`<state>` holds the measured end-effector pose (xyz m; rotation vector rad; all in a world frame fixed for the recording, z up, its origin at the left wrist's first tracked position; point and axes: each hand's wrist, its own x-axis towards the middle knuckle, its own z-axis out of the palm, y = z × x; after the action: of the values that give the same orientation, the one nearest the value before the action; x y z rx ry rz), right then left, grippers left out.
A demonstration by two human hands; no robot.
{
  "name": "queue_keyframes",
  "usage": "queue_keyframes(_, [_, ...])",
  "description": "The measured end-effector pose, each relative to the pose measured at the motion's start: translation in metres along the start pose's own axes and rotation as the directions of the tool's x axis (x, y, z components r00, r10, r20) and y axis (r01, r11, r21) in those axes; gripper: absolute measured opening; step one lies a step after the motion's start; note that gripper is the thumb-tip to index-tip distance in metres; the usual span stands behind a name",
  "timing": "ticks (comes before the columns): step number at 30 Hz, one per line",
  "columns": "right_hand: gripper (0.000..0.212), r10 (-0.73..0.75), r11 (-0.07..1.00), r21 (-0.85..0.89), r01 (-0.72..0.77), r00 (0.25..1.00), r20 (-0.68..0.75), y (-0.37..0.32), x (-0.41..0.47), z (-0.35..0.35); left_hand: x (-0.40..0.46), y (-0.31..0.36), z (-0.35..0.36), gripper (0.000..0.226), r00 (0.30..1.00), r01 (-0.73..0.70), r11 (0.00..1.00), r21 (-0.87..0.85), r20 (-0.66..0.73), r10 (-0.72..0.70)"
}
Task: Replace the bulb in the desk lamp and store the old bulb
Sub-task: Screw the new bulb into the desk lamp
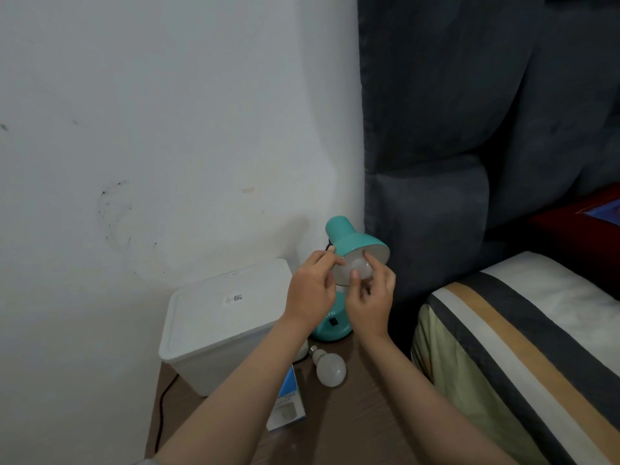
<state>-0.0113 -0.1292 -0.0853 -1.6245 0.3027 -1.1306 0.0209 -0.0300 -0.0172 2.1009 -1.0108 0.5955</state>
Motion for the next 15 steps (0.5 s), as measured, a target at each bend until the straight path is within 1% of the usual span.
queue_keyframes(3, [0.054,0.004,1.0,0.01,-0.004,1.0,0.027,0.006,0.001,-0.002,0.001,0.0,0.001,0.029,1.0,-0.002,1.0,-0.002,0.004,0.002])
queue_keyframes(7, [0.05,0.087,0.996,0.003,-0.087,0.995,-0.049,0.003,0.009,-0.005,0.001,0.0,0.0,0.03,1.0,0.001,1.0,-0.005,-0.009,-0.001])
queue_keyframes(9, [0.05,0.119,0.993,0.009,-0.119,0.991,-0.064,0.004,0.012,-0.006,0.001,0.0,0.0,0.03,1.0,0.0,1.0,-0.003,-0.004,0.0])
queue_keyframes(10, [0.049,0.116,0.993,0.001,-0.117,0.991,-0.066,0.005,0.012,-0.006,0.0,0.0,0.001,0.03,1.0,0.0,1.0,-0.004,-0.001,0.0])
queue_keyframes(13, [0.049,-0.011,1.0,-0.014,0.011,0.999,-0.035,0.006,0.009,-0.003,0.0,-0.001,0.002,0.028,1.0,0.008,1.0,-0.003,0.004,-0.008])
queue_keyframes(15, [0.053,-0.029,1.0,0.006,0.029,1.0,0.003,0.007,0.007,-0.002,0.001,-0.001,0.003,0.029,1.0,0.015,1.0,-0.011,-0.003,-0.015])
